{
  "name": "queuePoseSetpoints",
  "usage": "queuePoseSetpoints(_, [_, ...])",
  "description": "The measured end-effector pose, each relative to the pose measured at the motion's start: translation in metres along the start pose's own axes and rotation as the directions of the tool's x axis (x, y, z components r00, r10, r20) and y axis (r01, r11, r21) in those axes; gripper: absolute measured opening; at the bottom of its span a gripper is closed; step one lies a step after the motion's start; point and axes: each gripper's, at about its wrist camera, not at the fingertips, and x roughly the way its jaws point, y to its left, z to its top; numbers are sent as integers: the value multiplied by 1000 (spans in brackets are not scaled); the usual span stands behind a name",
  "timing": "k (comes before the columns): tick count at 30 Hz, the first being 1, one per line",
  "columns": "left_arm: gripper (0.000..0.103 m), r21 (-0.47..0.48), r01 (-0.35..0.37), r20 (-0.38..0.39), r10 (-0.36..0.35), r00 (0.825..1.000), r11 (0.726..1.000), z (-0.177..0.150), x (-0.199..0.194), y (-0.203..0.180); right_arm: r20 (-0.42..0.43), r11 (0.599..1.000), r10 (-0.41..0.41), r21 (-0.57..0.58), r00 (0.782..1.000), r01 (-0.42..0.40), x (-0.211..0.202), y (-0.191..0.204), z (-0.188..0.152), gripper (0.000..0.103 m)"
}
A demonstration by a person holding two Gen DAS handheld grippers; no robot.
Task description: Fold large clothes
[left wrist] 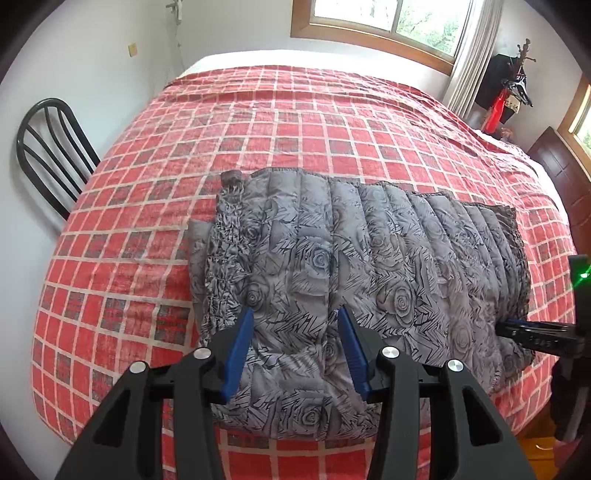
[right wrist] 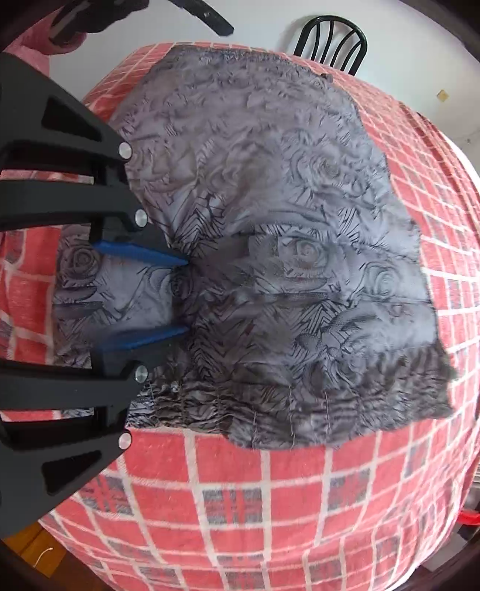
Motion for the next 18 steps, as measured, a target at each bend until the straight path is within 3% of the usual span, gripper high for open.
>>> queuePoseSetpoints(11, [49,-47,-57,-48,55,997,997,-16,18,0,-18,1000,0,-19,1000,0,7,3,4,33])
queuePoseSetpoints(18, [50,-87,-98,-52,94,994,991,-31,10,9,-19,999,9,-37,1000,-9,3,-2,3,33])
